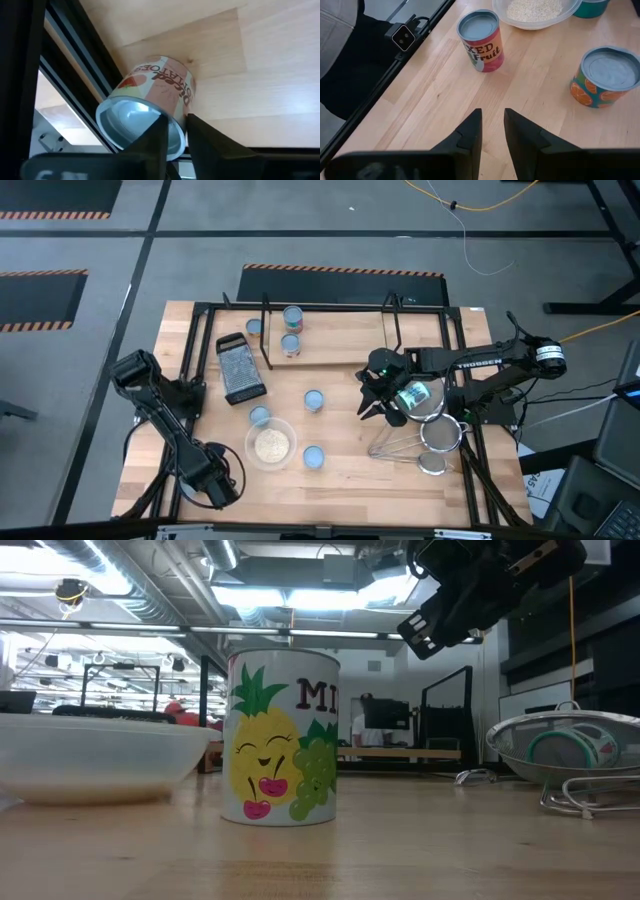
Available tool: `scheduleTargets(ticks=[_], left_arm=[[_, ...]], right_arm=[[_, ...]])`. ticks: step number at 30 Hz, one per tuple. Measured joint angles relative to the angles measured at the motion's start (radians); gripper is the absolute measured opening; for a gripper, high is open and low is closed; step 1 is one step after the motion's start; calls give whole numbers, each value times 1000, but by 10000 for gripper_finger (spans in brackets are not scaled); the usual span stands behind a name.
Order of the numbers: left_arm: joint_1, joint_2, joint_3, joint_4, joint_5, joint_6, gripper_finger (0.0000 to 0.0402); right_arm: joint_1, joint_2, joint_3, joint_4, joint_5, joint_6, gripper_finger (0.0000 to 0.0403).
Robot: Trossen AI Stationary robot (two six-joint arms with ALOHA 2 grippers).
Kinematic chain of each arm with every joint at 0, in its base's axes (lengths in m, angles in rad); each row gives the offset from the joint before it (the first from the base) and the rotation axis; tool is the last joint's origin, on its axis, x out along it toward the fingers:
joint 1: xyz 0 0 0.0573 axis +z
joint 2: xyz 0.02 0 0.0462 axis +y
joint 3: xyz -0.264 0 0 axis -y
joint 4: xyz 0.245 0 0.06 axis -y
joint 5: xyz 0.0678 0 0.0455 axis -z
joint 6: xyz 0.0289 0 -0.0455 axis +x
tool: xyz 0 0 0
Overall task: Pick and place cans onto a shelf
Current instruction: Put the pink diced tomato can on the shelf
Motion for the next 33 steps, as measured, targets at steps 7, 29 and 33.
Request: scheduleTargets(ticks=[7,29,33], left_arm=[[1,-2,1,3,1,2,7],[163,-2,318,-28,-184,809,3],[257,-2,377,-30,-327,1063,2]], right_arm=[[0,0,0,0,0,0,86],[0,0,0,0,0,0,86],[0,0,0,0,0,0,86]])
